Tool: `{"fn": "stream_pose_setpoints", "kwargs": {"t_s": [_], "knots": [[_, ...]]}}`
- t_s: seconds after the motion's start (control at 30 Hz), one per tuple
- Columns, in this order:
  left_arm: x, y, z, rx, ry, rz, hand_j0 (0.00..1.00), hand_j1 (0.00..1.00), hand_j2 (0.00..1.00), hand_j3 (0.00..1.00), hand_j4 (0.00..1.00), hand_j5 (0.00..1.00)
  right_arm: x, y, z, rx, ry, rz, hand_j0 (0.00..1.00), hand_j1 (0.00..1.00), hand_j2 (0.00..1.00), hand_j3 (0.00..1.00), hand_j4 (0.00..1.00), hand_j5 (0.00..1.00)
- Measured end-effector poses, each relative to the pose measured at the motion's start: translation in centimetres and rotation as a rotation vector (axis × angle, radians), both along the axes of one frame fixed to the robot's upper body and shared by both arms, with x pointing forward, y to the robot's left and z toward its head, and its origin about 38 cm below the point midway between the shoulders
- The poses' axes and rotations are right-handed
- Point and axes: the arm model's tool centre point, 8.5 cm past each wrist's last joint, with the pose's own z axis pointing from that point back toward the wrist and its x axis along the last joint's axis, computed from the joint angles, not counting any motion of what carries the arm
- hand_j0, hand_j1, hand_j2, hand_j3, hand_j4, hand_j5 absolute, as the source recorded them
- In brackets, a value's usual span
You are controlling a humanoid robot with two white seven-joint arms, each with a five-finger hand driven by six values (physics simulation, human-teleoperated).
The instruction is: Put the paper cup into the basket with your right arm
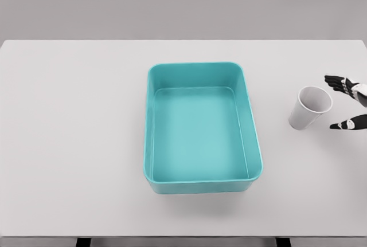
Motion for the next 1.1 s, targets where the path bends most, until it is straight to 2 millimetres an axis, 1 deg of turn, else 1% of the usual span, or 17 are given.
{"fn": "stream_pose_setpoints", "kwargs": {"t_s": [0.33, 0.7, 0.93, 1.1], "knots": [[0.0, 0.0, 0.0, 0.000, 0.000, 0.000, 1.00, 1.00, 1.00, 1.00, 1.00, 1.00, 0.2, -0.6, -0.4, 0.006, 0.004, -0.028, 1.00, 1.00, 1.00, 1.00, 1.00, 1.00], [0.0, 0.0, 0.0, 0.000, 0.000, 0.000, 1.00, 1.00, 1.00, 1.00, 1.00, 1.00, 1.1, 1.1, -1.2, 0.032, 0.003, -0.006, 1.00, 1.00, 1.00, 1.00, 1.00, 1.00], [0.0, 0.0, 0.0, 0.000, 0.000, 0.000, 1.00, 1.00, 1.00, 1.00, 1.00, 1.00, 1.2, 1.4, -1.4, 0.034, 0.004, 0.001, 1.00, 1.00, 1.00, 1.00, 1.00, 1.00], [0.0, 0.0, 0.0, 0.000, 0.000, 0.000, 1.00, 1.00, 1.00, 1.00, 1.00, 1.00, 1.5, 2.1, -1.7, 0.044, 0.005, 0.012, 1.00, 1.00, 1.00, 1.00, 1.00, 1.00]]}}
